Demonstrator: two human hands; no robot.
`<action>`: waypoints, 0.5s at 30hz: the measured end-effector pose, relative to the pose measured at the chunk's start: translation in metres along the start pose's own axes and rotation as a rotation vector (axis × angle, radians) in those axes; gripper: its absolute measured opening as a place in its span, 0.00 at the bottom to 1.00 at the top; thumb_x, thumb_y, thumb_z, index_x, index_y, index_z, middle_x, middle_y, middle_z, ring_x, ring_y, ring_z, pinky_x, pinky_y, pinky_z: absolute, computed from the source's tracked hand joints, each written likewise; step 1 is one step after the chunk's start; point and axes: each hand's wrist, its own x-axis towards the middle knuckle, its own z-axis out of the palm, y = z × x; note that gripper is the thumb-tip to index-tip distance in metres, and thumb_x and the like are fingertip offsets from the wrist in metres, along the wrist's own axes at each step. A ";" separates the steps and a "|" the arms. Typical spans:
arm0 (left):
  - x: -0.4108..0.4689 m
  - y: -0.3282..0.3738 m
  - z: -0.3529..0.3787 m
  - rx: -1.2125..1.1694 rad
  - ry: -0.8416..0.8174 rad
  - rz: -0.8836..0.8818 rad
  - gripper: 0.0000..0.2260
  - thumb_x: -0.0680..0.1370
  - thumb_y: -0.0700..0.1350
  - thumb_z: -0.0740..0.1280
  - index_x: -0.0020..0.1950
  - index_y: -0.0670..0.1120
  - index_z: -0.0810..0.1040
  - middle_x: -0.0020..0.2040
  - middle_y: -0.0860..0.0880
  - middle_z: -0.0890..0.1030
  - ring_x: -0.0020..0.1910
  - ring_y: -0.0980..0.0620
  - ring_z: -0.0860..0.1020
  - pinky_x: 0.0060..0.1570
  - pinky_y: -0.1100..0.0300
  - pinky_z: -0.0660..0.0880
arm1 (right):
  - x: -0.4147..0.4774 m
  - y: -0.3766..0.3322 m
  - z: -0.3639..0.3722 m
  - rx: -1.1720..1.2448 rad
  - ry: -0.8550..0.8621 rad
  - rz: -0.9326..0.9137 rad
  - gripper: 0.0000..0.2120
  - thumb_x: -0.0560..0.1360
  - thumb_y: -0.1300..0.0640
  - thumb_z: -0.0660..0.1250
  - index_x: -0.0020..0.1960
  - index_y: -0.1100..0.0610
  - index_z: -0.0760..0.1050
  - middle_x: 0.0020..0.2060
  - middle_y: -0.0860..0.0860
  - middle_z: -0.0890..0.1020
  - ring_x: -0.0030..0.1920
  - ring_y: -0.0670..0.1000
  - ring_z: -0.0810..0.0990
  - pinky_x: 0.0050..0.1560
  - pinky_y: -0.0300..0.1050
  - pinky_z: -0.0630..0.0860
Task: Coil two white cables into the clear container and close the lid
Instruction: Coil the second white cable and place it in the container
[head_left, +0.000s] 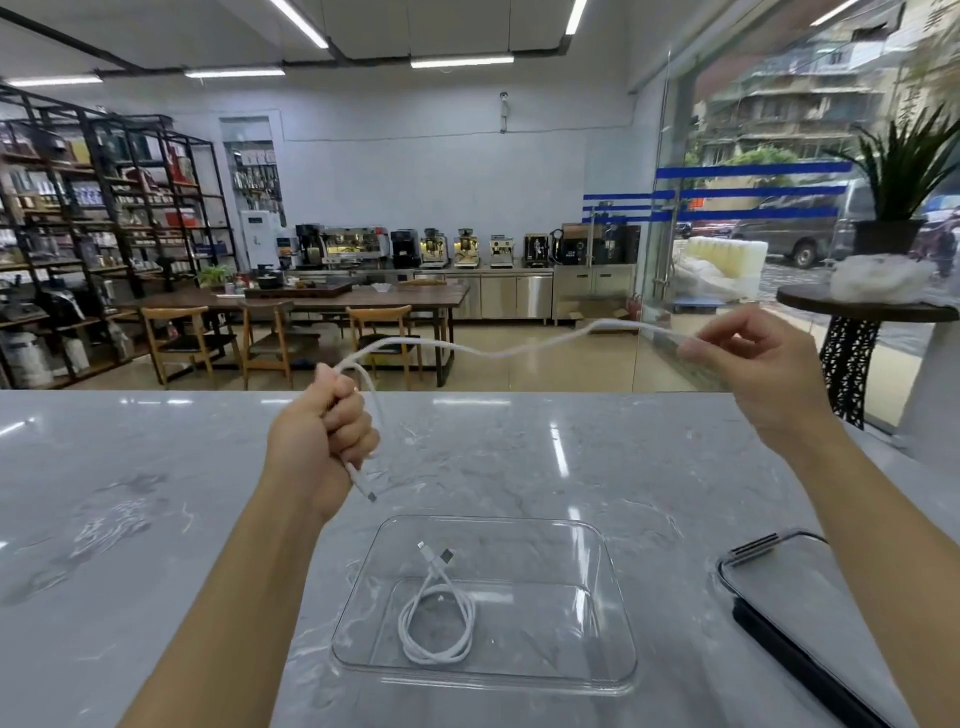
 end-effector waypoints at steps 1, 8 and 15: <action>-0.001 -0.006 -0.002 0.015 -0.041 -0.076 0.18 0.82 0.49 0.52 0.33 0.47 0.65 0.19 0.56 0.61 0.16 0.60 0.57 0.18 0.66 0.53 | -0.003 0.005 0.002 -0.051 0.039 0.013 0.14 0.67 0.65 0.73 0.32 0.47 0.78 0.28 0.42 0.79 0.31 0.44 0.72 0.32 0.33 0.71; -0.014 -0.049 0.009 0.129 -0.278 -0.329 0.17 0.80 0.48 0.53 0.33 0.45 0.67 0.20 0.55 0.61 0.16 0.60 0.57 0.20 0.66 0.52 | -0.038 0.044 0.028 -1.185 -0.411 0.281 0.10 0.75 0.56 0.64 0.56 0.51 0.77 0.60 0.50 0.76 0.58 0.53 0.74 0.58 0.48 0.63; -0.012 -0.067 0.027 0.011 -0.272 -0.334 0.18 0.81 0.48 0.52 0.32 0.45 0.65 0.19 0.54 0.60 0.16 0.59 0.56 0.20 0.65 0.51 | -0.066 -0.003 0.091 0.158 -0.639 0.400 0.15 0.71 0.58 0.69 0.56 0.49 0.73 0.44 0.48 0.82 0.48 0.49 0.82 0.50 0.35 0.77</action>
